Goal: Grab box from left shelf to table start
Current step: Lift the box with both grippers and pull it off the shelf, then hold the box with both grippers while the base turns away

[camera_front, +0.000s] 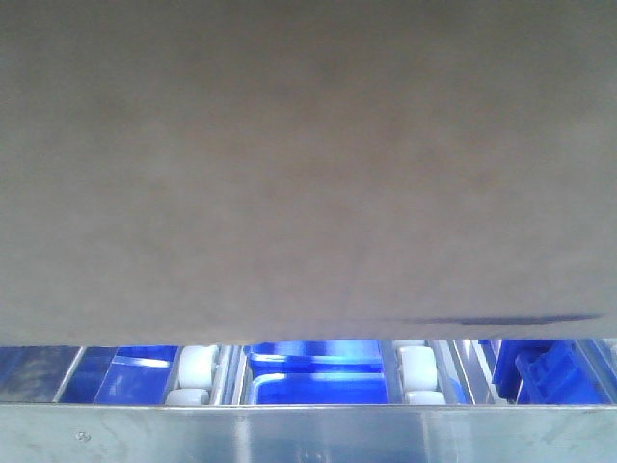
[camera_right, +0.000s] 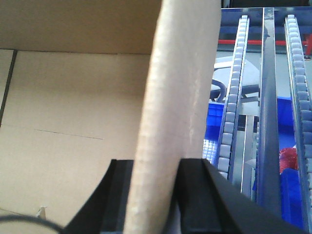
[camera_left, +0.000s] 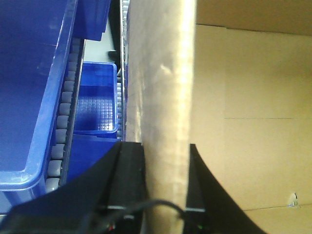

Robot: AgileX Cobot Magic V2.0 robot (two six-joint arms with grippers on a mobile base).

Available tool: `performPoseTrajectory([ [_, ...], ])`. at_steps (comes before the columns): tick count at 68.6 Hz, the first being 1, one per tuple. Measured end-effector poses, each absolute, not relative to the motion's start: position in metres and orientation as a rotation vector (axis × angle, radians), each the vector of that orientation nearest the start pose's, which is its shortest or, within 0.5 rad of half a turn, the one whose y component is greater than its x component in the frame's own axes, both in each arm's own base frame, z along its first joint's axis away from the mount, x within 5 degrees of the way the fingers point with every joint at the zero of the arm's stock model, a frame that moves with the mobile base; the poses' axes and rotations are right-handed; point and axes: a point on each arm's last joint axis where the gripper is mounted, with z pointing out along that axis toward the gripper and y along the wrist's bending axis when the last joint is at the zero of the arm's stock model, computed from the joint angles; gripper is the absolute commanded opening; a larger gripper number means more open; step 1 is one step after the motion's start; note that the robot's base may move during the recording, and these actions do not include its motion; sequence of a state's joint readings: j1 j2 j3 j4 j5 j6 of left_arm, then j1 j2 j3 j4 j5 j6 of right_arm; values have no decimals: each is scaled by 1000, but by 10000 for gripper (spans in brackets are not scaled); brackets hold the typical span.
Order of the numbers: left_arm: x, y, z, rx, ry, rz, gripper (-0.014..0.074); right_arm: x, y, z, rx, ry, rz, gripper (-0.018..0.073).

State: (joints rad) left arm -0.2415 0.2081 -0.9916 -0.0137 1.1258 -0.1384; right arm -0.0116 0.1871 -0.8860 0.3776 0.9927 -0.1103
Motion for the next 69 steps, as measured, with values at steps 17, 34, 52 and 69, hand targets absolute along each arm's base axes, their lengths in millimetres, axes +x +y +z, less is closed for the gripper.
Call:
performPoseTrajectory([
  [17, -35, 7, 402, 98, 1834, -283, -99, -23, 28, 392, -130, 1741, 340, 57],
  [34, -35, 7, 402, 98, 1834, -283, -99, -23, 28, 392, -130, 1741, 340, 57],
  [52, -35, 7, 402, 99, 1834, -285, -99, -23, 28, 392, -130, 1740, 340, 57],
  [69, -35, 7, 402, 99, 1834, -285, -99, -23, 28, 392, -130, 1739, 340, 57],
])
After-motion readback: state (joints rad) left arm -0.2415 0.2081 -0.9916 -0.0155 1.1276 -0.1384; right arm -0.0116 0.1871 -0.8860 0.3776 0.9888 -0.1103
